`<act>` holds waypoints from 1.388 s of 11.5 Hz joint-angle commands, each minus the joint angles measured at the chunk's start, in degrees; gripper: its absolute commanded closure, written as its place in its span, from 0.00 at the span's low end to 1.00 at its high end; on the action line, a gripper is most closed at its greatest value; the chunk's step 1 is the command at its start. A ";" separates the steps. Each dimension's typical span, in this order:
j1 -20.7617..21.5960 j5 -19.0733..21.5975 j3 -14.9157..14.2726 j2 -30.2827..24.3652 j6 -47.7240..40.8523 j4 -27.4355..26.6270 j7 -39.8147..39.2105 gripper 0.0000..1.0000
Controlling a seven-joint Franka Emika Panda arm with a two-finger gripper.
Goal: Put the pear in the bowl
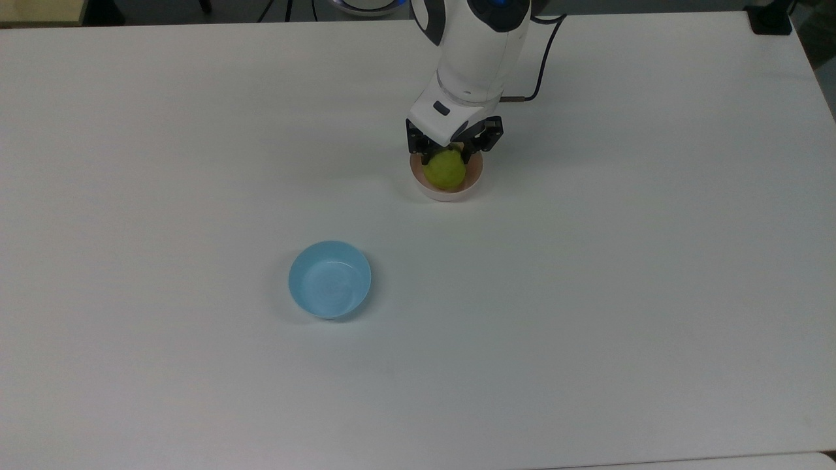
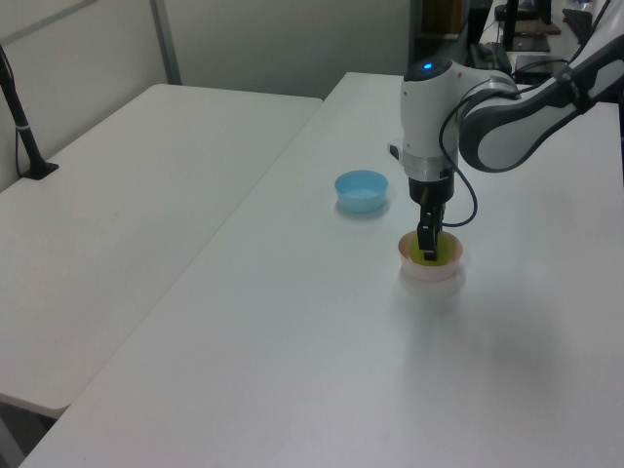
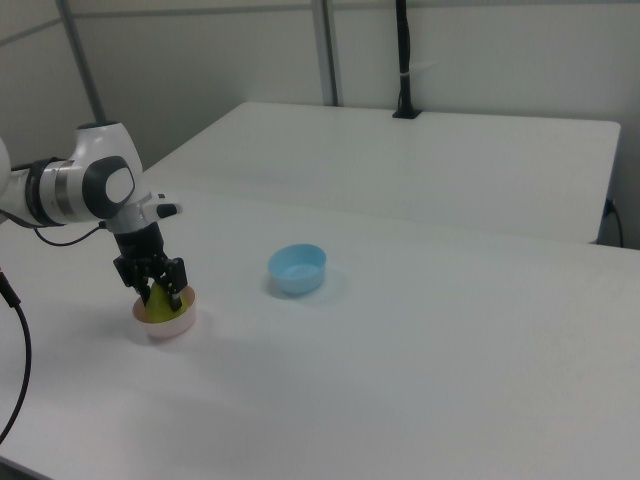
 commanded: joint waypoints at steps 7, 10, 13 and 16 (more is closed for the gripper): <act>-0.68 0.84 -0.70 -7.72 -10.07 3.45 -1.82 0.00; -5.41 0.93 -0.88 -11.41 -18.08 8.98 -6.48 0.00; -11.12 0.93 -1.06 -13.45 -26.34 15.22 -13.94 0.00; -14.04 0.75 -1.75 -13.71 -30.15 19.28 -14.67 0.00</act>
